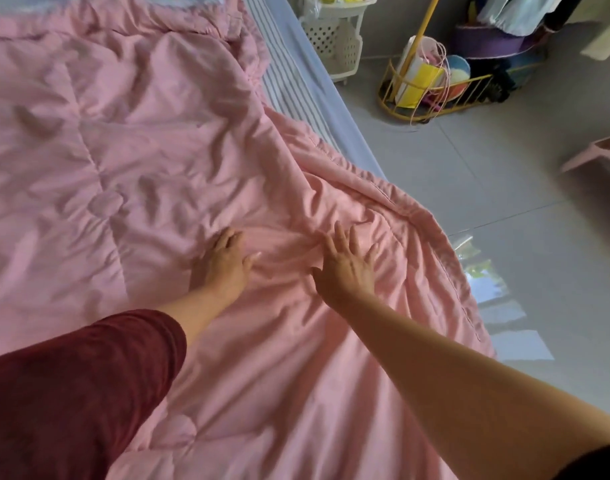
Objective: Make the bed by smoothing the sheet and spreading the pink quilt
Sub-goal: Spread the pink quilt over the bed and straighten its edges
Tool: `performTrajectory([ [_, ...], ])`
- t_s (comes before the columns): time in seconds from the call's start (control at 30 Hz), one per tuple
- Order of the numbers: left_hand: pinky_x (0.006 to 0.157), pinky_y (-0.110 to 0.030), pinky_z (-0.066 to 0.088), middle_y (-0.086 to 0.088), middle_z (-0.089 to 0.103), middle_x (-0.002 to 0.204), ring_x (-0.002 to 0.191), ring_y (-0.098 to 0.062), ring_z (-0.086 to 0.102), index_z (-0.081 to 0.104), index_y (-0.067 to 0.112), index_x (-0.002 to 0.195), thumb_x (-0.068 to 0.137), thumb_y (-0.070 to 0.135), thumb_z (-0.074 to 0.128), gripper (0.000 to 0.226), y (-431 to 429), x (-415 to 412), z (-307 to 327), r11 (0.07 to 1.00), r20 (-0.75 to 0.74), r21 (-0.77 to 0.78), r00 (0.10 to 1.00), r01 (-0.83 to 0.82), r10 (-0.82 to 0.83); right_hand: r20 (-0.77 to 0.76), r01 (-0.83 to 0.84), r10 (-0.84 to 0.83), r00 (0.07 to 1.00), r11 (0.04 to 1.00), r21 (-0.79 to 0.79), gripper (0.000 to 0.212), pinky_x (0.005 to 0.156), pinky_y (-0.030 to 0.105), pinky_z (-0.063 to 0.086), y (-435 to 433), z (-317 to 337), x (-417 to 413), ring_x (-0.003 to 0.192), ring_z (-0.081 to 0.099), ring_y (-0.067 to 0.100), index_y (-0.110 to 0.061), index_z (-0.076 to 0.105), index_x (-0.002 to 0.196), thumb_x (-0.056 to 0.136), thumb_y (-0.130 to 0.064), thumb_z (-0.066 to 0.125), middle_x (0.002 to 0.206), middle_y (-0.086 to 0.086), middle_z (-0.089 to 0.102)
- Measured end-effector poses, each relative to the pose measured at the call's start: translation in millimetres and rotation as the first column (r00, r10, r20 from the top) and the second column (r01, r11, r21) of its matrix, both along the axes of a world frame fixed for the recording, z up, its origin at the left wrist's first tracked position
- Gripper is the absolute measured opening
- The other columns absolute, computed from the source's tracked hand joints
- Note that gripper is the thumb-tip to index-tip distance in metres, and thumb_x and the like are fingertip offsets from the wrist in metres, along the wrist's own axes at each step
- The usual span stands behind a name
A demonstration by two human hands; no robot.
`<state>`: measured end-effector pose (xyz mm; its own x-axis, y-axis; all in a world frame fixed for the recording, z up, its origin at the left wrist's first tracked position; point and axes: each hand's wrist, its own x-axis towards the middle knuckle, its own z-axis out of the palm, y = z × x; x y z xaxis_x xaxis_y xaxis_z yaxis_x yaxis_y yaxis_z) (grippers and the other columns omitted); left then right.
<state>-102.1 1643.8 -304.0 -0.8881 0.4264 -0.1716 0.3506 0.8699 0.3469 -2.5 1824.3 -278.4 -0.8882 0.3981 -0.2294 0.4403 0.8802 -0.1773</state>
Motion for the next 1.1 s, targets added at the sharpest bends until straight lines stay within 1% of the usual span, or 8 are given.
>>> performTrajectory([
  [0.2, 0.100, -0.048, 0.037, -0.016, 0.036, 0.142, 0.130, -0.035, 0.036, 0.040, 0.003, 0.130, 0.097, 0.028, 0.048, 0.043, -87.4, -54.1, 0.4, 0.927, -0.055, -0.151, 0.939, -0.345, 0.340, -0.101, -0.218, 0.215, 0.971, 0.976, -0.022, 0.059, 0.117, 0.057, 0.005, -58.0, -15.9, -47.5, 0.150, 0.000, 0.023, -0.022, 0.030, 0.146, 0.094, -0.043, 0.050, 0.160, 0.001, 0.014],
  [0.43, 0.103, -0.049, 0.035, -0.022, 0.033, 0.146, 0.131, -0.039, 0.037, 0.016, 0.001, 0.147, 0.090, 0.049, 0.055, 0.083, -115.0, -110.0, -8.0, 0.829, 0.025, -0.181, 0.841, -0.529, 0.541, 0.025, -0.192, 0.194, 0.981, 0.978, -0.081, 0.085, 0.109, 0.071, 0.011, -103.5, -30.6, -110.6, 0.149, -0.005, 0.028, -0.025, 0.017, 0.150, 0.084, -0.060, 0.057, 0.161, -0.004, 0.001],
  [0.57, 0.093, -0.042, 0.042, -0.022, 0.053, 0.129, 0.116, -0.040, 0.052, 0.048, 0.006, 0.128, 0.100, 0.026, 0.035, 0.037, -123.1, -131.1, -29.3, 0.858, 0.026, -0.198, 0.872, -0.474, 0.488, 0.051, -0.034, 0.033, 0.998, 0.999, 0.011, 0.079, 0.104, 0.065, 0.028, -106.5, -27.3, -137.6, 0.142, 0.017, 0.029, -0.022, 0.026, 0.146, 0.085, -0.064, 0.053, 0.155, 0.001, 0.021],
  [0.63, 0.092, -0.042, 0.042, -0.024, 0.052, 0.129, 0.115, -0.042, 0.052, 0.049, 0.009, 0.128, 0.099, 0.021, 0.029, 0.036, -120.6, -135.5, -30.4, 0.858, 0.020, -0.149, 0.866, -0.491, 0.499, 0.049, -0.013, 0.010, 0.999, 0.997, 0.078, 0.076, 0.103, 0.059, 0.031, -105.4, -26.3, -149.7, 0.137, 0.025, 0.030, -0.021, 0.031, 0.144, 0.085, -0.064, 0.052, 0.150, 0.003, 0.028],
  [0.77, 0.072, -0.042, 0.042, -0.027, 0.060, 0.111, 0.101, -0.044, 0.057, 0.043, 0.006, 0.122, 0.098, 0.015, 0.033, 0.027, -88.7, -160.5, 3.9, 0.904, -0.163, 0.126, 0.890, -0.409, 0.426, 0.152, 0.038, -0.040, 0.988, 0.999, 0.019, 0.086, 0.105, 0.072, 0.016, -99.7, -19.1, -170.0, 0.146, -0.001, 0.036, -0.028, 0.011, 0.151, 0.085, -0.070, 0.047, 0.161, 0.000, -0.003],
  [0.83, 0.069, -0.039, 0.038, -0.024, 0.061, 0.106, 0.096, -0.040, 0.059, 0.044, 0.005, 0.120, 0.099, 0.019, 0.034, 0.027, -74.2, -179.6, 18.0, 0.898, -0.149, 0.248, 0.902, -0.363, 0.406, 0.186, 0.113, -0.104, 0.977, 0.993, -0.039, 0.093, 0.104, 0.074, 0.012, -86.7, -24.4, -181.3, 0.147, -0.010, 0.034, -0.033, 0.002, 0.152, 0.081, -0.077, 0.042, 0.161, -0.003, -0.012],
  [0.97, 0.094, -0.043, 0.041, -0.023, 0.051, 0.131, 0.117, -0.037, 0.052, 0.041, 0.007, 0.129, 0.101, 0.024, 0.034, 0.034, -81.3, -186.6, -7.2, 0.926, 0.068, -0.044, 0.923, -0.376, 0.378, 0.326, 0.151, -0.130, 0.936, 0.988, -0.040, 0.118, 0.107, 0.072, 0.008, -74.7, -45.9, -199.9, 0.143, -0.023, 0.038, -0.033, -0.017, 0.151, 0.060, -0.092, 0.031, 0.158, 0.002, -0.027],
  [1.1, 0.105, -0.052, 0.035, -0.023, 0.039, 0.144, 0.128, -0.042, 0.042, 0.022, 0.006, 0.144, 0.102, 0.028, 0.031, 0.048, -75.4, -194.9, -19.9, 0.907, 0.164, -0.235, 0.906, -0.349, 0.391, 0.460, 0.091, -0.088, 0.883, 0.996, 0.016, 0.120, 0.109, 0.071, 0.003, -75.3, -49.8, -219.3, 0.136, -0.029, 0.051, -0.023, -0.025, 0.148, 0.071, -0.083, 0.045, 0.153, 0.017, -0.033],
])
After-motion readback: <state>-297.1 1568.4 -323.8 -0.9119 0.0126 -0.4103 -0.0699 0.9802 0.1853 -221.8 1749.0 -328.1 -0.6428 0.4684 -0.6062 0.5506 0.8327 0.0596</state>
